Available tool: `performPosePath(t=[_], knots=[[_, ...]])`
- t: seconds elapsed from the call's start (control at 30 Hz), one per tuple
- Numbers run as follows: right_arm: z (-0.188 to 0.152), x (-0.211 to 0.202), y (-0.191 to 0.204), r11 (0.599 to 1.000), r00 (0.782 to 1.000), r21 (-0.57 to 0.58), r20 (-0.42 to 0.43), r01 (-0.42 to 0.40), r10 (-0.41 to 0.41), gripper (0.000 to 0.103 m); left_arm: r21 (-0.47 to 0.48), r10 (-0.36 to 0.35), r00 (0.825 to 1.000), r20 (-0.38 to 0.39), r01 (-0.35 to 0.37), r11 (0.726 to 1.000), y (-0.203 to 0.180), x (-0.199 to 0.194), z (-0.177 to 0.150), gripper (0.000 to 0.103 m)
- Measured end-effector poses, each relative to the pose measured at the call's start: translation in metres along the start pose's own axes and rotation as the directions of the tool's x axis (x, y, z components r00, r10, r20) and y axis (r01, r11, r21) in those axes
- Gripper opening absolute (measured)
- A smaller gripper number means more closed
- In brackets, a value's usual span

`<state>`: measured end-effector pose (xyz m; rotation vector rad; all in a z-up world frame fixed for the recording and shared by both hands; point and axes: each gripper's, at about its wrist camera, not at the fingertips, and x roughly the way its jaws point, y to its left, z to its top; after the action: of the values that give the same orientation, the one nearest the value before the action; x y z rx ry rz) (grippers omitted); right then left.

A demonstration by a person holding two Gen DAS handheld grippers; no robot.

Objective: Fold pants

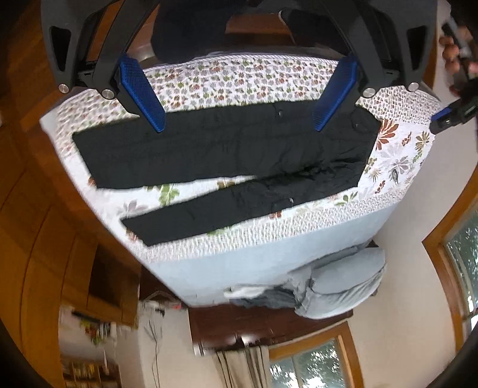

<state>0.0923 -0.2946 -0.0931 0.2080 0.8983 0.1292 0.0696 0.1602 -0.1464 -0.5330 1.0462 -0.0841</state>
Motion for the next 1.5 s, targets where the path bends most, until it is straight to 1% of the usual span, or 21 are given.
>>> performPosePath(t=[0.13, 0.23, 0.3, 0.37, 0.43, 0.5, 0.53, 0.67, 0.7, 0.73, 0.77, 0.83, 0.87, 0.93, 0.97, 1.07, 1.1, 1.2, 1.33, 1.4, 1.5], knots=[[-0.012, 0.042, -0.038, 0.987, 0.991, 0.126, -0.078, -0.101, 0.112, 0.099, -0.13, -0.039, 0.998, -0.052, 0.032, 0.991, 0.08, 0.058, 0.031, 0.1], [-0.021, 0.067, -0.059, 0.977, 0.986, 0.189, -0.116, -0.098, 0.122, 0.099, -0.238, -0.045, 0.997, -0.057, 0.03, 0.971, 0.135, 0.101, 0.053, 0.1], [-0.025, 0.075, -0.063, 0.981, 0.987, 0.183, -0.128, -0.071, 0.096, 0.099, -0.326, -0.069, 0.996, -0.05, 0.049, 0.944, 0.168, 0.124, 0.065, 0.1], [-0.029, 0.081, -0.07, 0.979, 0.986, 0.194, -0.134, -0.067, 0.094, 0.099, -0.434, -0.105, 0.993, -0.052, 0.073, 0.898, 0.195, 0.145, 0.072, 0.1], [-0.031, 0.087, -0.077, 0.973, 0.985, 0.219, -0.136, -0.072, 0.104, 0.099, -0.479, -0.113, 0.992, -0.05, 0.076, 0.874, 0.205, 0.158, 0.076, 0.1], [-0.032, 0.094, -0.085, 0.968, 0.984, 0.24, -0.141, -0.077, 0.113, 0.099, -0.5, -0.07, 0.994, -0.088, 0.016, 0.866, 0.215, 0.174, 0.08, 0.1], [-0.033, 0.097, -0.089, 0.966, 0.982, 0.247, -0.145, -0.08, 0.118, 0.099, -0.512, -0.074, 0.993, -0.094, 0.016, 0.859, 0.217, 0.18, 0.081, 0.1], [-0.03, 0.114, -0.121, 0.946, 0.98, 0.311, -0.142, -0.088, 0.138, 0.099, -0.466, -0.013, 0.992, -0.122, -0.046, 0.884, 0.21, 0.195, 0.086, 0.099], [-0.029, 0.118, -0.133, 0.934, 0.98, 0.344, -0.135, -0.095, 0.149, 0.099, -0.45, -0.002, 0.994, -0.112, -0.049, 0.892, 0.21, 0.197, 0.089, 0.09], [-0.028, 0.122, -0.146, 0.92, 0.979, 0.378, -0.125, -0.104, 0.162, 0.099, -0.429, 0.02, 0.994, -0.108, -0.065, 0.901, 0.207, 0.199, 0.092, 0.067], [-0.026, 0.127, -0.169, 0.894, 0.979, 0.434, -0.109, -0.109, 0.172, 0.099, -0.413, 0.08, 0.988, -0.132, -0.128, 0.902, 0.205, 0.201, 0.091, 0.061], [-0.027, 0.132, -0.205, 0.83, 0.975, 0.538, -0.063, -0.145, 0.211, 0.097, -0.411, 0.105, 0.987, -0.122, -0.146, 0.9, 0.205, 0.201, 0.089, 0.056], [-0.028, 0.134, -0.225, 0.792, 0.974, 0.588, -0.03, -0.166, 0.226, 0.093, -0.409, 0.115, 0.986, -0.116, -0.154, 0.899, 0.205, 0.2, 0.088, 0.054], [-0.032, 0.142, -0.28, 0.696, 0.975, 0.696, 0.023, -0.173, 0.219, 0.074, -0.42, 0.094, 0.991, -0.095, -0.126, 0.899, 0.205, 0.198, 0.084, 0.039], [-0.035, 0.144, -0.295, 0.664, 0.975, 0.725, 0.044, -0.181, 0.217, 0.073, -0.43, 0.076, 0.993, -0.09, -0.107, 0.896, 0.208, 0.197, 0.082, 0.037], [-0.049, 0.154, -0.363, 0.516, 0.973, 0.83, 0.132, -0.212, 0.187, 0.073, -0.433, 0.096, 0.992, -0.084, -0.123, 0.893, 0.208, 0.197, 0.079, 0.037], [-0.051, 0.157, -0.376, 0.489, 0.975, 0.847, 0.139, -0.207, 0.173, 0.074, -0.44, 0.098, 0.992, -0.084, -0.125, 0.889, 0.209, 0.197, 0.078, 0.039], [-0.058, 0.163, -0.409, 0.453, 0.984, 0.874, 0.135, -0.175, 0.12, 0.075, -0.46, 0.099, 0.991, -0.086, -0.127, 0.879, 0.21, 0.198, 0.074, 0.045], [-0.073, 0.164, -0.43, 0.392, 0.991, 0.911, 0.109, -0.129, 0.074, 0.077, -0.47, 0.113, 0.99, -0.087, -0.141, 0.871, 0.209, 0.197, 0.073, 0.046], [-0.08, 0.161, -0.434, 0.39, 0.99, 0.91, 0.131, -0.142, 0.055, 0.083, -0.475, 0.123, 0.989, -0.085, -0.149, 0.868, 0.208, 0.199, 0.074, 0.046], [-0.078, 0.17, -0.441, 0.392, 0.985, 0.904, 0.154, -0.171, 0.076, 0.083, -0.453, 0.15, 0.984, -0.092, -0.175, 0.874, 0.203, 0.202, 0.074, 0.046]])
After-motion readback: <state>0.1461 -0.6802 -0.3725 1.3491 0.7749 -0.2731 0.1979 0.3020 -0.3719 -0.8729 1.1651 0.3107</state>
